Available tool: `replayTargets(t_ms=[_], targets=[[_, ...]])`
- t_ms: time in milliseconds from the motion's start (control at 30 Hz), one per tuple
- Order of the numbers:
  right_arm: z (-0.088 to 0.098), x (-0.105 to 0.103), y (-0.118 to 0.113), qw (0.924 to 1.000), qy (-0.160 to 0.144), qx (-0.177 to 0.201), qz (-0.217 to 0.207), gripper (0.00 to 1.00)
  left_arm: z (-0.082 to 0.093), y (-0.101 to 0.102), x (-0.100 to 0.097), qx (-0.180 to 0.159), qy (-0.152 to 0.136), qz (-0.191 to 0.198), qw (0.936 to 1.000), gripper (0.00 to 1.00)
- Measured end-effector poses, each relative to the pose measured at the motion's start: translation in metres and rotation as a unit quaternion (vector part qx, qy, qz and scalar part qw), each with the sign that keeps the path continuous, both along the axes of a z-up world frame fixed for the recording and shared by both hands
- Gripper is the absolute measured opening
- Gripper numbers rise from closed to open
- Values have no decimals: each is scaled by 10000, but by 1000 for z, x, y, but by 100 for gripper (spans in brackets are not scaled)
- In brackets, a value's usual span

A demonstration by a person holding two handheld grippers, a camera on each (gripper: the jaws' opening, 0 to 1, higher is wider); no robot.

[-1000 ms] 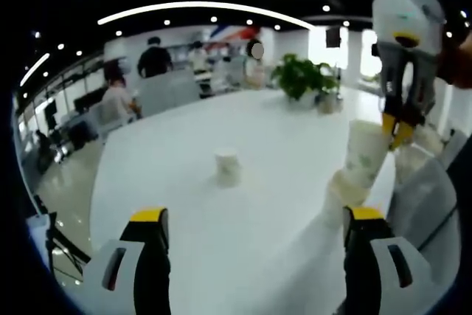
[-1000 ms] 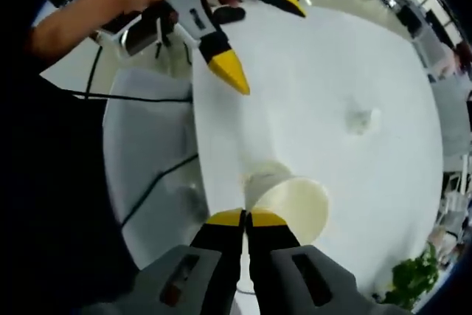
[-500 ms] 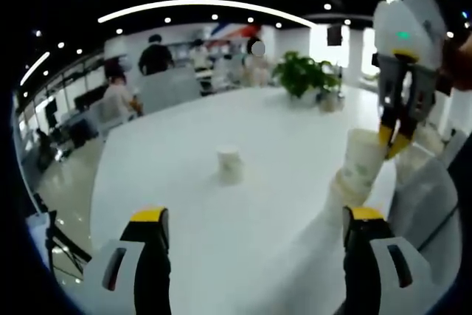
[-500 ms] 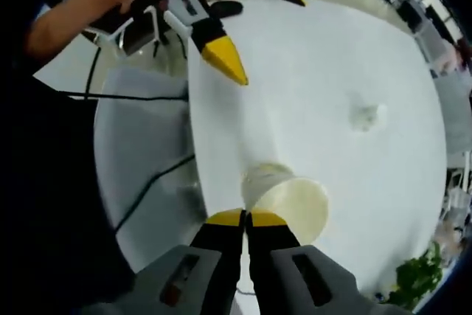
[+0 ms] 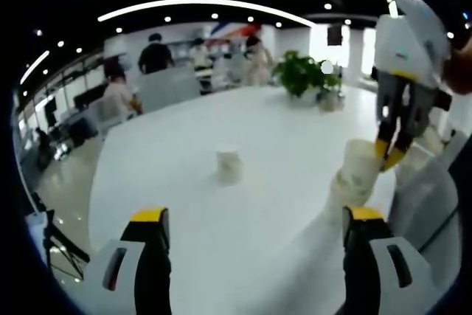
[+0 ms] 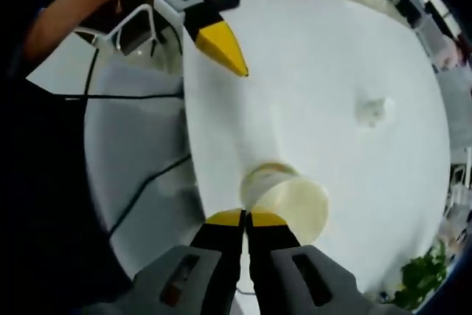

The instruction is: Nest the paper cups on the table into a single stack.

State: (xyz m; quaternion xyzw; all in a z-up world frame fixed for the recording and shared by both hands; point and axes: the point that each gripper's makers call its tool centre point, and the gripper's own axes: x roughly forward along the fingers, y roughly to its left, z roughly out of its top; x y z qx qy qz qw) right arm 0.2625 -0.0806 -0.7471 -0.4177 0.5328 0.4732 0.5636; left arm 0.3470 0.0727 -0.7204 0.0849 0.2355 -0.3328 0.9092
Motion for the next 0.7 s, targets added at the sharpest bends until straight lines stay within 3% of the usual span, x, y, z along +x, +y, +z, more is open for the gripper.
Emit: replayTargets(t_ms=[700], targets=[[-30, 6, 4, 9999, 53, -25, -133, 0, -2, 6, -3, -24, 38, 108, 9999, 95]])
